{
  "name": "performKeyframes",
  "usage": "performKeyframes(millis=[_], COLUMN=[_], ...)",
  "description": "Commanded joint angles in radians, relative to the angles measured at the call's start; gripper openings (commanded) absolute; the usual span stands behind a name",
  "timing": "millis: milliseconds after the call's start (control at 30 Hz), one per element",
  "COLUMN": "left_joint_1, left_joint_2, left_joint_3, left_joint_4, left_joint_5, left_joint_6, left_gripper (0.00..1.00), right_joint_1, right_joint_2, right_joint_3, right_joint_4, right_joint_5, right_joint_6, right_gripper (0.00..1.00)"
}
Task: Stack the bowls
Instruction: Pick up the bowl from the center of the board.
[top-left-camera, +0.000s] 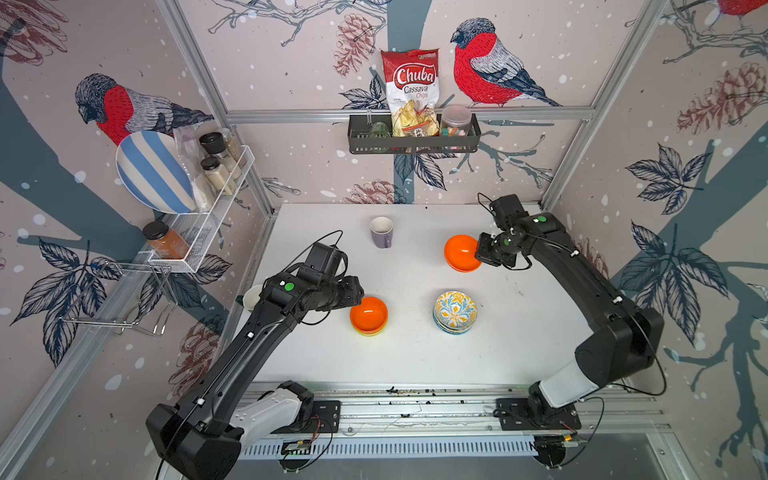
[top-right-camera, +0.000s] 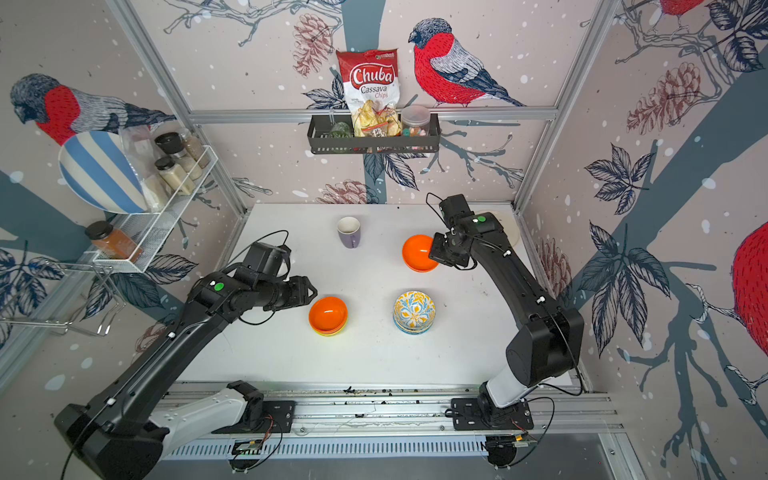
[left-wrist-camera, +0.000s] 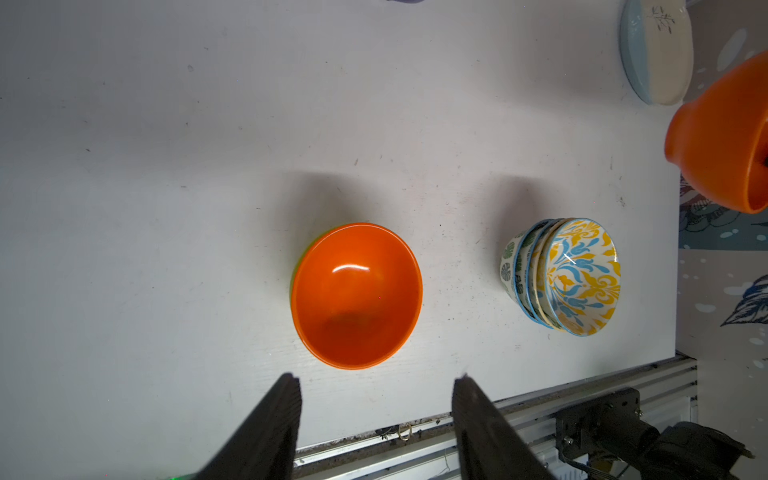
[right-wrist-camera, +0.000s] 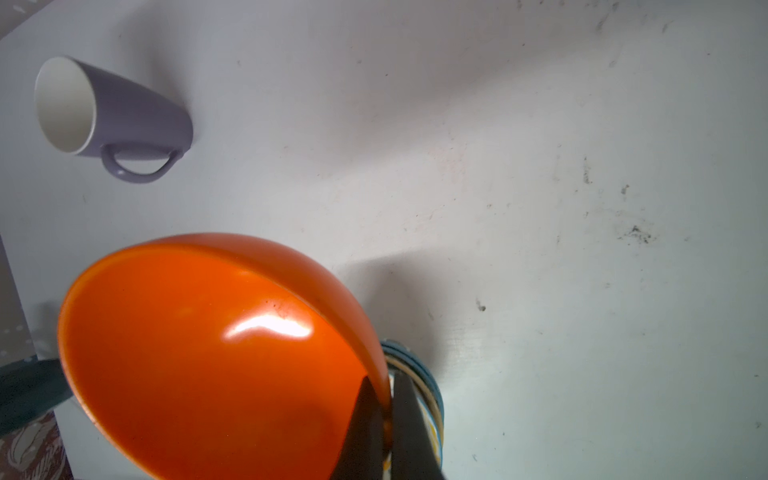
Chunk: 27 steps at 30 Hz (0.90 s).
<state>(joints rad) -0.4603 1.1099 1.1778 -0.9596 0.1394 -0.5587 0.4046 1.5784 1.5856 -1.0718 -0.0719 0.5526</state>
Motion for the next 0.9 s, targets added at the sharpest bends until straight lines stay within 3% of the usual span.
performKeyframes(millis=[0,200,400,600,733,867], left_joint_1=[-0.001,-0.024,-0.103,-0.137,-0.143,-0.144], left_joint_2=[0.022,0.073,0.137,0.155,0.158,0.164], left_joint_3=[0.050,0.132,0.179,0.160,0.143,0.127], left_joint_4=[-0.028,-0.032,-0.051,-0.034,-0.033,-0.039], left_joint_5=[0.070,0.136,0.108,0.114,0.107,0.095], left_joint_6=[0.021,0.037,0.061,0.064,0.069,0.072], left_gripper=[0.60,0.60,0.58,0.56,0.47,0.45], right_joint_1=[0.058,0.216,0.345,0.442,0.481,0.496], right_joint_2=[-0.014,-0.011,0.036,0.121,0.160,0.170], right_joint_3=[0.015,0.036,0.066,0.145,0.178,0.188], right_joint_4=[-0.074,-0.121,-0.132,-0.173,-0.178,-0.165], right_joint_5=[0.008,0.019,-0.027,-0.031,-0.039,-0.064], right_joint_6=[-0.003,-0.006,-0.005,-0.032,-0.036,-0.031], right_gripper=[0.00,0.00,0.00,0.00,0.00,0.00])
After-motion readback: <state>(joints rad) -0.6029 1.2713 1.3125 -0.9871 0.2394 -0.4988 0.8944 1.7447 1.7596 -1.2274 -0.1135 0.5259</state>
